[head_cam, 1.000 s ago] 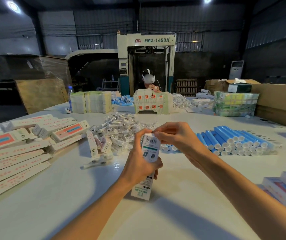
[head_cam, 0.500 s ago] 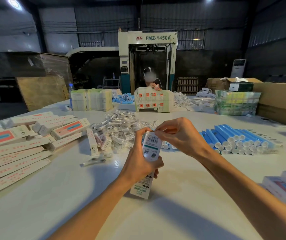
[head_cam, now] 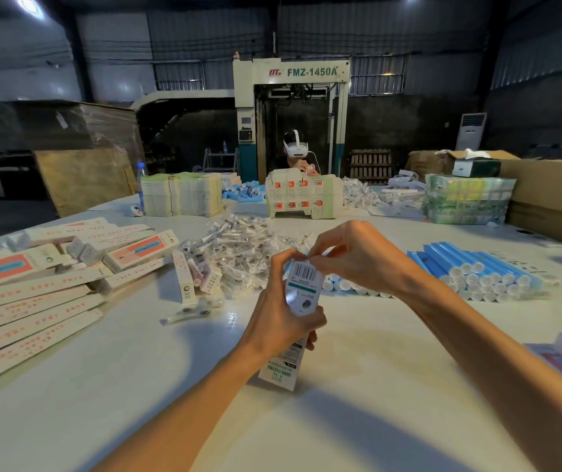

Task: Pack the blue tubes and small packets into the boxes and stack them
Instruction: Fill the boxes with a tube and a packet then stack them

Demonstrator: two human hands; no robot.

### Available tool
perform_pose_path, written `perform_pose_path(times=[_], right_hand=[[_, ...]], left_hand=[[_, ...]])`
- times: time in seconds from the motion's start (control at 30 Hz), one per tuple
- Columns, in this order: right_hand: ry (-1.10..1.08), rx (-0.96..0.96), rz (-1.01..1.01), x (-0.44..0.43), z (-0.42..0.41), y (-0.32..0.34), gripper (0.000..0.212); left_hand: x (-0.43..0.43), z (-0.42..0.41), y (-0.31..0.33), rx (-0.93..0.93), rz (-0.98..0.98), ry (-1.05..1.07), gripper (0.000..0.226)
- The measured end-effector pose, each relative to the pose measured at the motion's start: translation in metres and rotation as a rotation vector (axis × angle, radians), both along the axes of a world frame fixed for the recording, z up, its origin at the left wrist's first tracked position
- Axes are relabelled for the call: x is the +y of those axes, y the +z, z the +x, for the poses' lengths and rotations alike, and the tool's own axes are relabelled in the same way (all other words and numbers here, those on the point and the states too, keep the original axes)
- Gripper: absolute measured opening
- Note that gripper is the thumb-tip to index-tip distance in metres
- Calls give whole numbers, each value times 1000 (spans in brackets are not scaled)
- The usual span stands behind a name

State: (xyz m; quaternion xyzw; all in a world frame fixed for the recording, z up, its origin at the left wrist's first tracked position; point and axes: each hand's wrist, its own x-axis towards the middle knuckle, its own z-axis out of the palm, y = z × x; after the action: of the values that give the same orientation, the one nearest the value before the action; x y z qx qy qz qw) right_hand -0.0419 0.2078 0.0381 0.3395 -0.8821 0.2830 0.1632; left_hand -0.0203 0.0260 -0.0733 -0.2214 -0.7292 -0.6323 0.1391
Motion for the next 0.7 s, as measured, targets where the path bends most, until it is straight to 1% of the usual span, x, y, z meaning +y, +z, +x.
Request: perform_pose_path(times=[0.03,0.07,0.1,0.2,0.23,0.3,0.37,0.43,0.47,0.6,0.7], right_hand=[[27,-10,-15,2,1,-3,7],[56,-28,-59,4,1,-9,11],[85,-72,-150,4,2,-18,16],[137,-309,-578,3,5,-48,17],[147,-372,-683,1,5,-55,16],[151,-447,-789,-1,5,-61,15],[136,-433,-795,-3,5,-63,14],[120,-343,-723,-3,8,-65,17],[125,-318,-699,-3,10,-66,18],[142,-309,-738,-5,16,-68,23],[113,-298,-746,-6,19,-70,22]], left_hand=[[-1,1,0,-1,13,-4,94],[-2,2,0,5,23,-6,92],[-2,2,1,10,27,-3,91],[0,3,2,10,35,0,88],[1,3,2,13,44,-5,87],[2,5,2,9,73,-34,77],[1,8,3,-41,130,-89,58],[0,10,4,-75,165,-93,41],[0,11,5,-76,162,-81,36],[2,13,9,-72,125,-87,32],[2,15,10,-80,114,-89,32]])
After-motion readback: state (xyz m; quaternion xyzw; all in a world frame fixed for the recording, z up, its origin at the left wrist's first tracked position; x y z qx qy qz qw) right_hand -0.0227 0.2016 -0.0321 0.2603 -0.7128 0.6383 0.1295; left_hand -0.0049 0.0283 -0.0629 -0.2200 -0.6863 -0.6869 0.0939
